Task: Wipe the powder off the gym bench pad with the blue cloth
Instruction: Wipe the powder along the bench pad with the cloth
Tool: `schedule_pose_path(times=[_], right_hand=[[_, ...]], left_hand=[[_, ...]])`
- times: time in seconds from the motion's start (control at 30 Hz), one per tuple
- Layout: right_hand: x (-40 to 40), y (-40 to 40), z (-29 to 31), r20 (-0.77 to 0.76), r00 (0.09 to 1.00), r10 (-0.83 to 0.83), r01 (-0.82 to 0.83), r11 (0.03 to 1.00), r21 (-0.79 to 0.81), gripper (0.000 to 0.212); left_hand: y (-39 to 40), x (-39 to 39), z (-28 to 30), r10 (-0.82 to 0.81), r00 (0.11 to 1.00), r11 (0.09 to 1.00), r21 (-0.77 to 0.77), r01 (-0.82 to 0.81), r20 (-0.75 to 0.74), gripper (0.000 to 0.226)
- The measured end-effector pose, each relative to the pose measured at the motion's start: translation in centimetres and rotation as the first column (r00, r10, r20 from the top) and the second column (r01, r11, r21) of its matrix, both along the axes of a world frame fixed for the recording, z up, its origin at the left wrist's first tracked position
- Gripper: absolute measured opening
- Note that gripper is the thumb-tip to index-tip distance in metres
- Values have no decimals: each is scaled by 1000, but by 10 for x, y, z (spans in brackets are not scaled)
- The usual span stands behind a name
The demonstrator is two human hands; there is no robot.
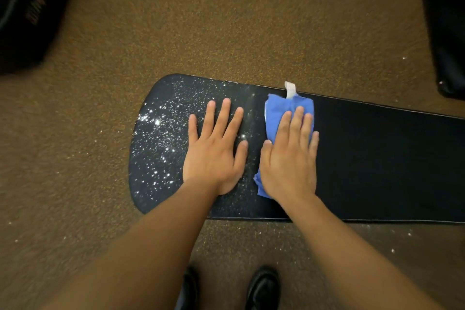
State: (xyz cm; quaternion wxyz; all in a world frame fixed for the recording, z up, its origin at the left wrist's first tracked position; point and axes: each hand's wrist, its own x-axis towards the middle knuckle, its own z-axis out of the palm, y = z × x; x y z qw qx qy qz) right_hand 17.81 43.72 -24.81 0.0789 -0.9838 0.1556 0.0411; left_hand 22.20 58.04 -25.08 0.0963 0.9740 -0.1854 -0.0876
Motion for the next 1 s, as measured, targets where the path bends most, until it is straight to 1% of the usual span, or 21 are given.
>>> schedule_pose_path(times=[0.13, 0.23, 0.3, 0.4, 0.5, 0.63, 0.73, 0.8, 0.93, 1.0], right_hand=[[-2, -3, 1, 16, 1000, 26, -26, 1000, 10, 68], [-2, -2, 2, 30, 999, 15, -16, 999, 33, 68], [-1, 0, 3, 35, 999, 7, -8, 999, 31, 67], [-2, 1, 4, 16, 1000, -19, 19, 1000, 24, 66], [0, 3, 4, 2, 999, -39, 39, 999, 5, 66], [-2, 12, 5, -7, 999, -52, 52, 998, 19, 66], [-10, 20, 8, -20, 1000, 24, -23, 998, 58, 70], [-7, 17, 8, -33, 999, 35, -33, 998, 48, 70], [41, 13, 5, -43, 990, -133, 134, 991, 24, 65], [57, 24, 3, -35, 987, -159, 160, 986, 37, 65]], left_hand=[[1, 1, 2, -23, 1000, 999, -26, 22, -19, 65], [10, 3, 9, -52, 998, 993, -110, 47, -44, 69], [26, 7, 13, -34, 999, 990, -139, 31, -24, 70], [60, 18, 14, 4, 999, 999, -48, -2, 41, 69], [86, 28, 10, 22, 999, 1000, 6, -23, 38, 70], [89, 31, 5, -9, 1000, 1000, -5, 9, 0, 70], [85, 30, 3, -50, 999, 999, -4, 50, -11, 69], [85, 30, 2, -51, 999, 999, 6, 51, -11, 68], [84, 31, 3, -43, 999, 999, 10, 43, 0, 67], [84, 30, 2, -41, 999, 999, 3, 41, 2, 68]])
